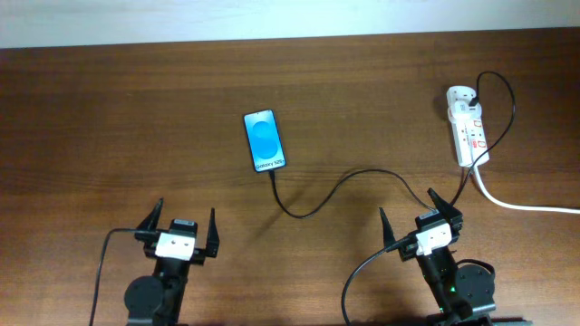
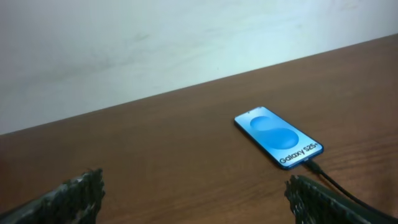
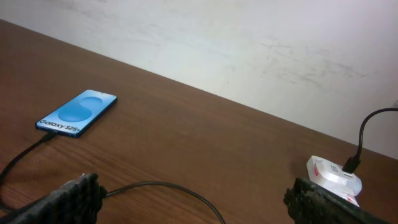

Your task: Plug charger to phone and switch on socket

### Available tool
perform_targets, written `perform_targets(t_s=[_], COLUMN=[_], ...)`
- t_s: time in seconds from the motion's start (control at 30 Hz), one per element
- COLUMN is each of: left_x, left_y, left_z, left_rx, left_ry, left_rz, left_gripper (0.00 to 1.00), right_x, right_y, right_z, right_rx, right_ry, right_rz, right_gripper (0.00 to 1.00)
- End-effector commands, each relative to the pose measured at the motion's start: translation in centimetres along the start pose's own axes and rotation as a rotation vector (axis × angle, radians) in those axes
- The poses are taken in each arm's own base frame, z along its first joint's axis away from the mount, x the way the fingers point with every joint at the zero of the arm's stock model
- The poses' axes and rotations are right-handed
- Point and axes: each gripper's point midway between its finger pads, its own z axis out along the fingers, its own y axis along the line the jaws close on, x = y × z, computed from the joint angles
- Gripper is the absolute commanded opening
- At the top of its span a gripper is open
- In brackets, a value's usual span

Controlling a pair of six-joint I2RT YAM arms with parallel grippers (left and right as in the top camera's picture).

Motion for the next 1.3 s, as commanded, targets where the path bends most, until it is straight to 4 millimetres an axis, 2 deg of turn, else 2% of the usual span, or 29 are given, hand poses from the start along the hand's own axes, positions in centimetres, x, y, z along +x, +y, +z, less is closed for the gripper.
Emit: perform_targets(t_s=[0.0, 1.27], left_x=[-0.17, 0.02], left_y=[0.06, 0.50], left_z=[-0.20, -0.21], left_rx=[-0.001, -0.019], left_ry=[-0.016, -0.008], left_rz=[0.016, 0.014], left_gripper=[0.99, 0.99], right_x=[0.24, 0.24], right_y=[0.07, 0.07], right_z=[0.02, 0.02], right_rx=[0.002, 0.002], right_ry=[0.002, 0.002], right_rz=[0.007, 0.007], right_gripper=[0.98, 0.98])
